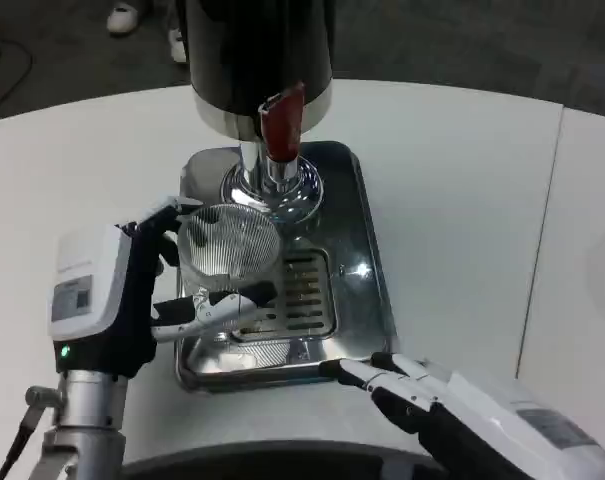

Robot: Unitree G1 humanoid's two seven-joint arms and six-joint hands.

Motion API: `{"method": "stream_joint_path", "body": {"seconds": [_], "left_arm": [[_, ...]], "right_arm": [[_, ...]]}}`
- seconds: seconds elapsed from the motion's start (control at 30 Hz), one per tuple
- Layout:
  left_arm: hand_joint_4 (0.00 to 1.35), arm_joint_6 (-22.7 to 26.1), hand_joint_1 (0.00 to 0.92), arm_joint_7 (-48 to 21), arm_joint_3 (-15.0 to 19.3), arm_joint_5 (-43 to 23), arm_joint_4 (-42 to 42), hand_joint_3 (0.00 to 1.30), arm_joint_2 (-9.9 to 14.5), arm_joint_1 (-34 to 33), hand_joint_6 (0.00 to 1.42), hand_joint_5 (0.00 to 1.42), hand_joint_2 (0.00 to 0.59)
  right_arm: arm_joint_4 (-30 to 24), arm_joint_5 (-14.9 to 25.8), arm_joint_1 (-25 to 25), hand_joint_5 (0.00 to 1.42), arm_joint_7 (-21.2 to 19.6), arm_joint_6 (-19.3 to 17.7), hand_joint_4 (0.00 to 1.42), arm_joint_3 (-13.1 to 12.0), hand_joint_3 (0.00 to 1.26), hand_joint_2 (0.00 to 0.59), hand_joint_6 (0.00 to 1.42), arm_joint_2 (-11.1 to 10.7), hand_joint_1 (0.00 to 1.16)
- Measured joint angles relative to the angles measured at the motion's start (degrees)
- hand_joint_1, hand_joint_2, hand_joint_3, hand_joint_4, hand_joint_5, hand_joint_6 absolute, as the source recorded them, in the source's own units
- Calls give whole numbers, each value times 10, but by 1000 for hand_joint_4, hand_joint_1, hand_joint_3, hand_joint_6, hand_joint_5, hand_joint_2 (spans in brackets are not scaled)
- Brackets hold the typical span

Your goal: Grasp the cup under the faucet to collect the drink, then remove the cup.

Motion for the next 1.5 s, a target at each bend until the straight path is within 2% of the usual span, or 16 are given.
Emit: {"method": "stream_joint_path", "body": {"seconds": [0.57, 0.7, 1.5], "left_arm": [[702, 40, 697, -33, -27, -45, 24, 728, -18, -43, 917, 807, 83], [702, 43, 693, -44, -35, -51, 24, 728, -27, -48, 917, 807, 85], [673, 48, 689, -74, -40, -62, 21, 718, -23, -58, 893, 804, 85]], "right_arm": [[2, 2, 7, 25, 0, -1, 106, -4, 105, 525, 0, 0, 362], [2, 8, 8, 25, 0, -4, 106, -13, 105, 525, 0, 0, 362], [8, 13, 8, 25, -2, -9, 106, -14, 105, 525, 0, 2, 362]]}}
